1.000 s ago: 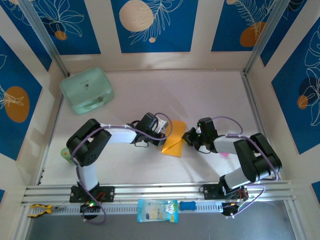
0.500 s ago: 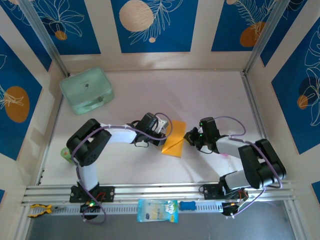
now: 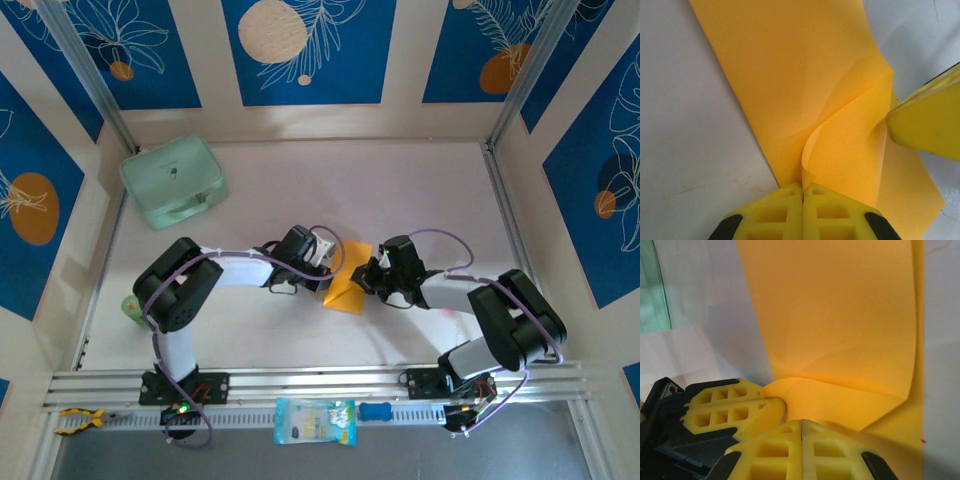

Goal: Fold a paper plane with a square sheet of paper (pick it up from the middle)
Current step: Fold the triangle a second time at the center of the table.

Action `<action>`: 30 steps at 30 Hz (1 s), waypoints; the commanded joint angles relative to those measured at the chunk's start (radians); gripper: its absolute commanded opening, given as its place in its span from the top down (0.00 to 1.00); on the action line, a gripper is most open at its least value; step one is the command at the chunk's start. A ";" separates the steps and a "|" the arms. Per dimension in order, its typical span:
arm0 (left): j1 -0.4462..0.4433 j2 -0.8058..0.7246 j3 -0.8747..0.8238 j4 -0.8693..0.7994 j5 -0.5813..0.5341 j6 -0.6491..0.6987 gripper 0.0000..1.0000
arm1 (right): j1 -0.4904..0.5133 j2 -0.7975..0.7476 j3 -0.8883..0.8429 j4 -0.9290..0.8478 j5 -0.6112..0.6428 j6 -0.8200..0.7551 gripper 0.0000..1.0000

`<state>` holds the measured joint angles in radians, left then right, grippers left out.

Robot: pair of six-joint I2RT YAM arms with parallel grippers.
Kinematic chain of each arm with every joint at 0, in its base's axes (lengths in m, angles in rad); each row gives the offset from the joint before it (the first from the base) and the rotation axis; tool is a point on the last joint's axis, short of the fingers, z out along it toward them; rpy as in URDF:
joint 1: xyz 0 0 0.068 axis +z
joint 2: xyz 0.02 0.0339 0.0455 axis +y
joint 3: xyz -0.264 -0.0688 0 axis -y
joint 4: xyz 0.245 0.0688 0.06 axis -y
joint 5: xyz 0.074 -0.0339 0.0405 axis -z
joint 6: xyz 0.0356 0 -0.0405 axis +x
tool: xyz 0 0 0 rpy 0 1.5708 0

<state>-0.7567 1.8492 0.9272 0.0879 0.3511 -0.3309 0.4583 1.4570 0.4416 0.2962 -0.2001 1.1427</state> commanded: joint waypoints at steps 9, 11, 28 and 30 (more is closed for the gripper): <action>0.010 0.031 0.005 -0.054 0.009 0.018 1.00 | 0.038 0.060 0.020 0.094 -0.036 0.033 0.96; 0.010 0.031 0.005 -0.056 0.005 0.020 1.00 | 0.048 0.075 0.014 0.113 -0.036 0.040 0.97; 0.011 -0.036 0.008 -0.074 0.003 -0.029 0.86 | 0.020 0.157 -0.068 0.083 0.004 -0.004 0.98; 0.012 -0.079 0.003 -0.089 -0.013 -0.061 0.72 | -0.003 0.162 -0.050 0.067 -0.039 -0.048 0.98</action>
<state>-0.7567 1.8328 0.9279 0.0689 0.3538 -0.3546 0.4850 1.5757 0.4015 0.4698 -0.2333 1.1564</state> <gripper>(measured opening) 0.228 0.052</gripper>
